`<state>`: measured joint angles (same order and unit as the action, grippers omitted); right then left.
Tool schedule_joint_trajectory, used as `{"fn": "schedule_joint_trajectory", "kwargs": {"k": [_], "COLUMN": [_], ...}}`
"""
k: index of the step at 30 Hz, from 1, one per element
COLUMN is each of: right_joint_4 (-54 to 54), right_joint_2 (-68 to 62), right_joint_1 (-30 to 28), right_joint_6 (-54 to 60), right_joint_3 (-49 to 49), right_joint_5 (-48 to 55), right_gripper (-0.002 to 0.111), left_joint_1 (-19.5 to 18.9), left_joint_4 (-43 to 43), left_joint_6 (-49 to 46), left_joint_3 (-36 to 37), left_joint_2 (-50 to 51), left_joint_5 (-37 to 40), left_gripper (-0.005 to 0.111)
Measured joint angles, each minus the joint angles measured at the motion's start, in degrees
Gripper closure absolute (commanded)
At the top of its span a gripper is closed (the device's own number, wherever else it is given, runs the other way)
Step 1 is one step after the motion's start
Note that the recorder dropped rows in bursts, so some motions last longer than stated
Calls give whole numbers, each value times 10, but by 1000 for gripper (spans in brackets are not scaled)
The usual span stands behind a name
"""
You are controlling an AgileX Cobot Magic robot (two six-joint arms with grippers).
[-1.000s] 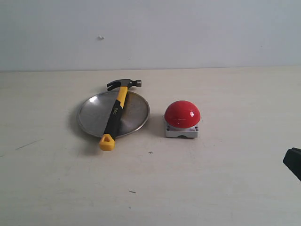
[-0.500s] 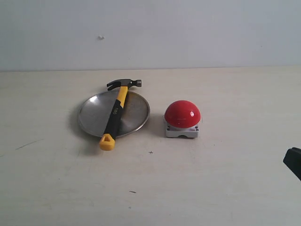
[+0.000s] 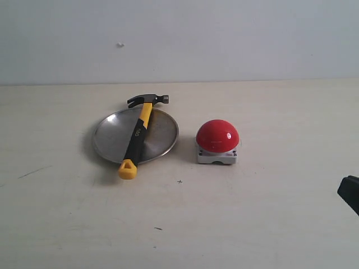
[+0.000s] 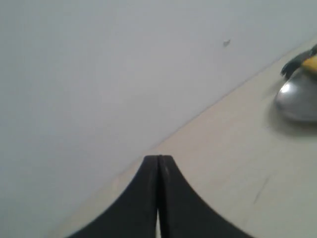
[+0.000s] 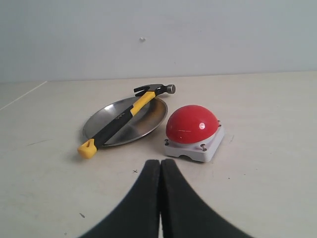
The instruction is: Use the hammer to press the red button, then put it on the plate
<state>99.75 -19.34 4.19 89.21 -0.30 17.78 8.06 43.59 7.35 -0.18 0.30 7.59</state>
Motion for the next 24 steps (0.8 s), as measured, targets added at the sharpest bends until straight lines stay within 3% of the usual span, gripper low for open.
{"fn": "schedule_joint_trajectory", "kwargs": {"k": [2, 5, 19, 21, 24], "right_joint_4": [0, 1, 1, 1, 2], "right_joint_2": [0, 0, 0, 0, 0], "right_joint_1": [0, 0, 0, 0, 0], "right_joint_6": [0, 0, 0, 0, 0], "right_joint_3": [0, 0, 0, 0, 0], "right_joint_5": [0, 0, 0, 0, 0], "right_gripper": [108, 108, 108, 108, 108], "left_joint_1": [0, 0, 0, 0, 0], "left_joint_4": [112, 177, 199, 176, -26], "left_joint_6": [0, 0, 0, 0, 0], "left_joint_3": [0, 0, 0, 0, 0], "left_joint_2": [0, 0, 0, 0, 0], "left_joint_5": [2, 2, 2, 2, 4], "left_gripper": [107, 107, 107, 107, 107]}}
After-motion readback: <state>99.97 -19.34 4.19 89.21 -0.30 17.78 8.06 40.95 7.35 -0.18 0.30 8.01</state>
